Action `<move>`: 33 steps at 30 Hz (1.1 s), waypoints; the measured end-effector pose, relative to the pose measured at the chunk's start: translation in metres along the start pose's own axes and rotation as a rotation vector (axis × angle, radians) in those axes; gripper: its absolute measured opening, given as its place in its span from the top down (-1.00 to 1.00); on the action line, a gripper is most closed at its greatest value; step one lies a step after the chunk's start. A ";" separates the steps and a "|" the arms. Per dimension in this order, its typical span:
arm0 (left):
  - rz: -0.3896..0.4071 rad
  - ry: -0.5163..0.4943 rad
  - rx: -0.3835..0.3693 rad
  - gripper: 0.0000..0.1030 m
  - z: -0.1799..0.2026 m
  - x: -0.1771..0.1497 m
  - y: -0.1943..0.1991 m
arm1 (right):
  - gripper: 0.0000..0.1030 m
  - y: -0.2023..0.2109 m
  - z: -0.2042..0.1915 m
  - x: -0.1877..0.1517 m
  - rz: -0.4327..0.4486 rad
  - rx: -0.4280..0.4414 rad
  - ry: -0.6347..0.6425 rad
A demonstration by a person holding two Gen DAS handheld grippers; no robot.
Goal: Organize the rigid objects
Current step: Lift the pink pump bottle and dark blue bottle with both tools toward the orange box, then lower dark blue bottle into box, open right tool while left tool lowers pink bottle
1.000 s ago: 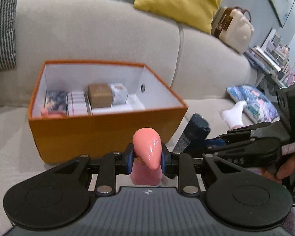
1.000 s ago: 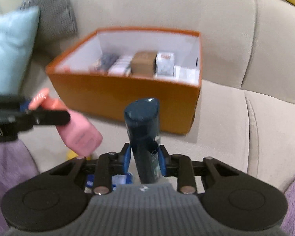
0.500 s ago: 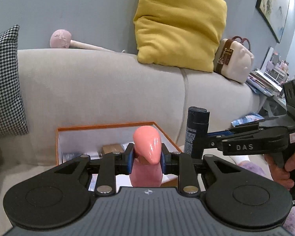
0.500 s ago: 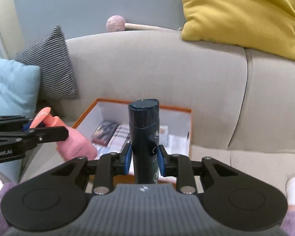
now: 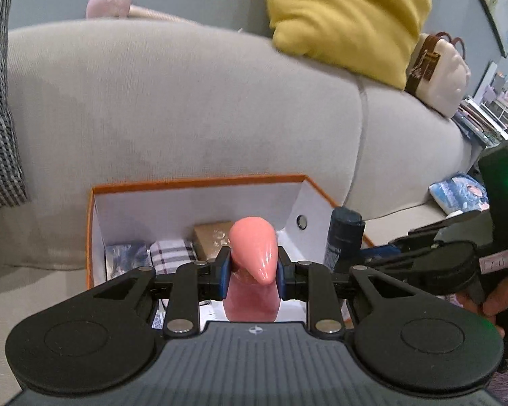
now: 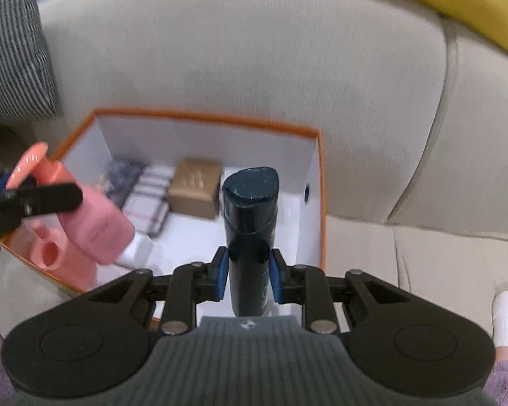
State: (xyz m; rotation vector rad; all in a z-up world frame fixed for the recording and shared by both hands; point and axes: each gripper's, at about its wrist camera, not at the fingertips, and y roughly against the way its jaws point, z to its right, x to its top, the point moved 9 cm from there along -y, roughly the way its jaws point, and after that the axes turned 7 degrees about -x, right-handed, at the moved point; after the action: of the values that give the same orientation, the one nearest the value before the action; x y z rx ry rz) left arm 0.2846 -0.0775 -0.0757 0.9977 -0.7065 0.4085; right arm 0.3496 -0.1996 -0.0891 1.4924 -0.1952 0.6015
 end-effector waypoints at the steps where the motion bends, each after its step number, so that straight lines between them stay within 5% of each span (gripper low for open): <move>1: -0.004 0.006 -0.002 0.44 -0.003 -0.001 -0.003 | 0.50 -0.005 -0.001 -0.002 -0.016 -0.005 0.000; 15: -0.027 0.030 -0.021 0.44 -0.024 -0.004 -0.020 | 0.54 -0.067 -0.008 0.027 -0.046 -0.188 0.008; 16: -0.032 0.029 -0.024 0.44 -0.025 -0.005 -0.021 | 0.58 -0.071 -0.009 0.029 -0.040 -0.211 0.022; 18: -0.044 0.026 -0.028 0.44 -0.026 -0.006 -0.024 | 1.00 -0.078 -0.010 0.035 -0.030 -0.245 0.046; 19: -0.049 0.025 -0.028 0.44 -0.026 -0.005 -0.026 | 1.00 -0.081 -0.010 0.037 -0.031 -0.253 0.048; 33: -0.176 0.004 -0.005 0.44 -0.019 -0.001 -0.061 | 0.88 -0.040 0.000 0.040 0.065 -0.076 0.016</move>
State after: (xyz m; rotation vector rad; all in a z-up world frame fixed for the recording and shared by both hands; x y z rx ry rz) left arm 0.3271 -0.0912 -0.1206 1.0452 -0.6105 0.2549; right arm 0.4026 -0.1879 -0.1052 1.4119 -0.2521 0.6508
